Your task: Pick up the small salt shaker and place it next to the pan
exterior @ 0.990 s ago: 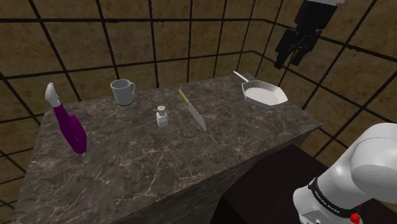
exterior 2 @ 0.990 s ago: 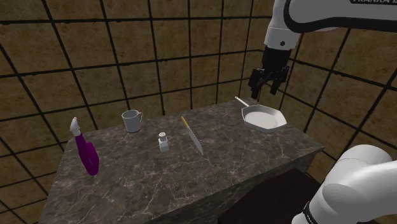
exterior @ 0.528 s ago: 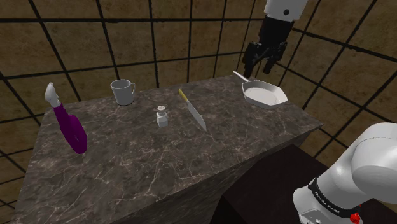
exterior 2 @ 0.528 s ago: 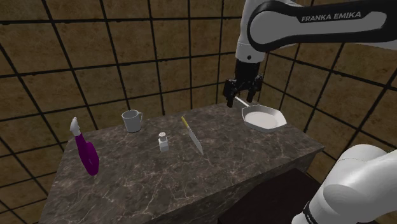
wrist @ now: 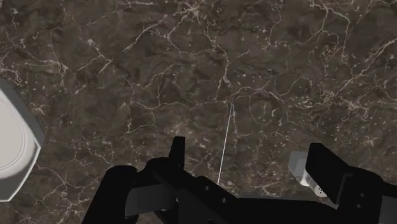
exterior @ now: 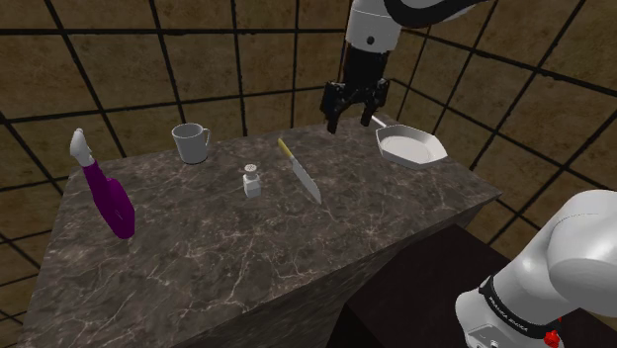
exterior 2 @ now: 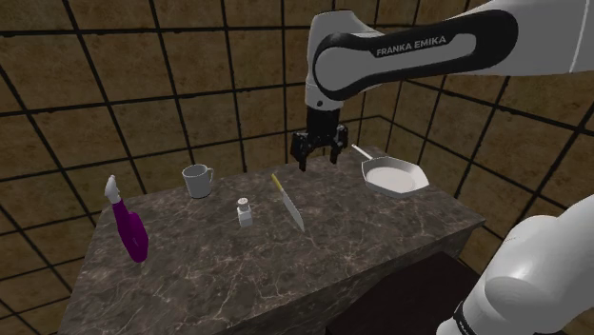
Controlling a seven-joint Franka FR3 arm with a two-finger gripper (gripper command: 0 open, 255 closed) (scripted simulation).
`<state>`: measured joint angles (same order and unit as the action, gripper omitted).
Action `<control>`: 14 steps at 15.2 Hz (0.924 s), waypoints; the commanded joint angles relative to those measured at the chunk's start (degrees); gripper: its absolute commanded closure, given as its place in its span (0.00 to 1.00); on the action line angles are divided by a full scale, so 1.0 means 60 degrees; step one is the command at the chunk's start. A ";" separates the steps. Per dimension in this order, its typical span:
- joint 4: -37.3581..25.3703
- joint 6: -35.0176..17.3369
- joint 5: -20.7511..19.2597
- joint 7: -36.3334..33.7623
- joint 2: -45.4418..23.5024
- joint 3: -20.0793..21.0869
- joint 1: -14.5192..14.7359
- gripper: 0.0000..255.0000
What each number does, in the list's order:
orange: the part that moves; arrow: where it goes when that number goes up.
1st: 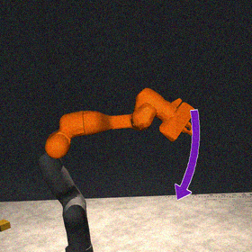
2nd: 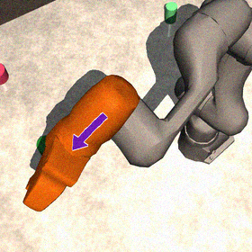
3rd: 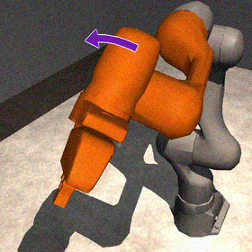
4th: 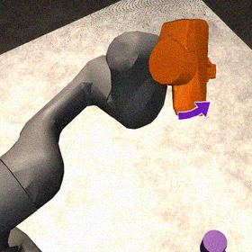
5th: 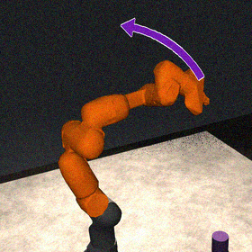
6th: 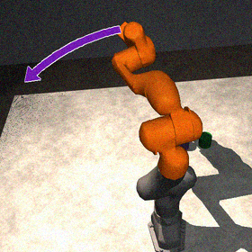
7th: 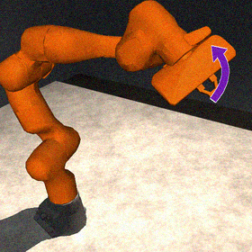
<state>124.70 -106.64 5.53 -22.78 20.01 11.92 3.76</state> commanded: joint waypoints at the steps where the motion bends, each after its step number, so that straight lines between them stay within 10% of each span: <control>1: -0.0298 -0.0392 -0.0092 -0.0282 -0.0721 0.0196 0.0004 0.00; 14: -0.4061 -0.1130 -0.1537 -0.2548 -0.5613 0.1022 0.0660 0.00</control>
<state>102.78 -113.81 -2.91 -37.13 -11.39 17.96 7.24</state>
